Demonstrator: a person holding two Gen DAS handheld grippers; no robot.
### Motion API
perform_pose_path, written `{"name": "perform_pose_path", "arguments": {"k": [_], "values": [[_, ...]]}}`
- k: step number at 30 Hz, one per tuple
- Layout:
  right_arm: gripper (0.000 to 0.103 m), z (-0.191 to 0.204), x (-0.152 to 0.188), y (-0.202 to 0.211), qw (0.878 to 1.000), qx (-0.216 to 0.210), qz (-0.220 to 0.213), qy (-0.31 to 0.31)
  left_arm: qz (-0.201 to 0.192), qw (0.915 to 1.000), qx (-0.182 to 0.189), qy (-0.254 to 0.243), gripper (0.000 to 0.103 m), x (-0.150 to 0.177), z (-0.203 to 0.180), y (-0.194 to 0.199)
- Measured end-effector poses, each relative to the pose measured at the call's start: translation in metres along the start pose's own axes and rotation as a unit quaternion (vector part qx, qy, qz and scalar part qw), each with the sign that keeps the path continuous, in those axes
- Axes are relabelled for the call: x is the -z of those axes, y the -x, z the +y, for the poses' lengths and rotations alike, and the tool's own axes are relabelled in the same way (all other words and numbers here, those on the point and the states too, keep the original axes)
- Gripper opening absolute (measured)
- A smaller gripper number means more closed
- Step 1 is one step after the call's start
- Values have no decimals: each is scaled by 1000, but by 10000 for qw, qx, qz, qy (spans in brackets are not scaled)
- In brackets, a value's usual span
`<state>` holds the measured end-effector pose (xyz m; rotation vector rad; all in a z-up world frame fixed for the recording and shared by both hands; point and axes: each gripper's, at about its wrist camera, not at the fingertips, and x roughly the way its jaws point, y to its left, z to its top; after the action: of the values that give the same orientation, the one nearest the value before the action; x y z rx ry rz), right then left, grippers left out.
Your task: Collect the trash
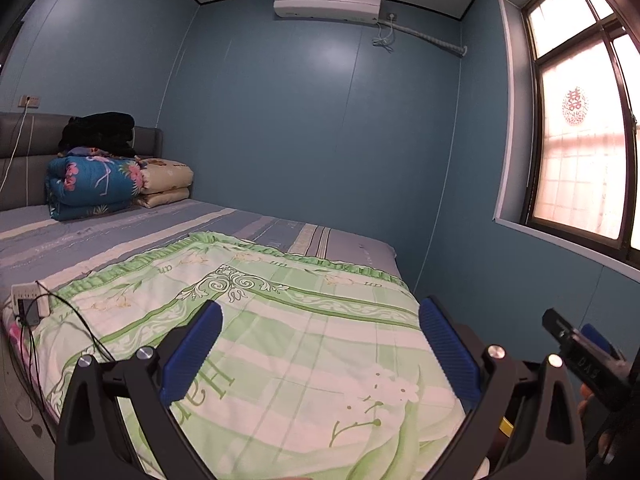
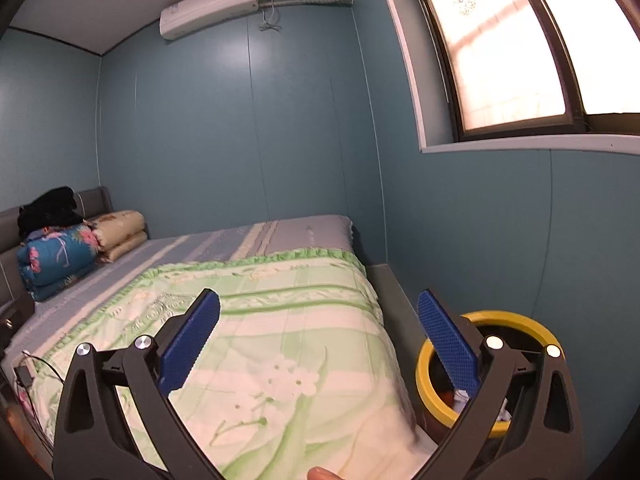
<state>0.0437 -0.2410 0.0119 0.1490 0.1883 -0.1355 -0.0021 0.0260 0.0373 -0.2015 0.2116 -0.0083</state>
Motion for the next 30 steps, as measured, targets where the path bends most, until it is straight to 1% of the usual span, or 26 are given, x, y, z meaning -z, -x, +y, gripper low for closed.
{"name": "perform_pose_path", "arguments": {"k": [4,8,15,18,30], "values": [[95,6,16,4,9999,23,52,116,49,10000,-10,24,95,10,0,3],[95,9,24,10,9999,41,78,135,65,10000,19,-7,95,13,-4,5],[95,7,21,10,9999,63,10,128,33,10000,75,-36,95,14,-6,10],[95,7,21,9,9998,86,-26,149,-5,10000,44,-72,95,13,-6,11],[95,3,23,3,9999,91,30,118,7,9999,56,-95,95,12,-10,8]]}}
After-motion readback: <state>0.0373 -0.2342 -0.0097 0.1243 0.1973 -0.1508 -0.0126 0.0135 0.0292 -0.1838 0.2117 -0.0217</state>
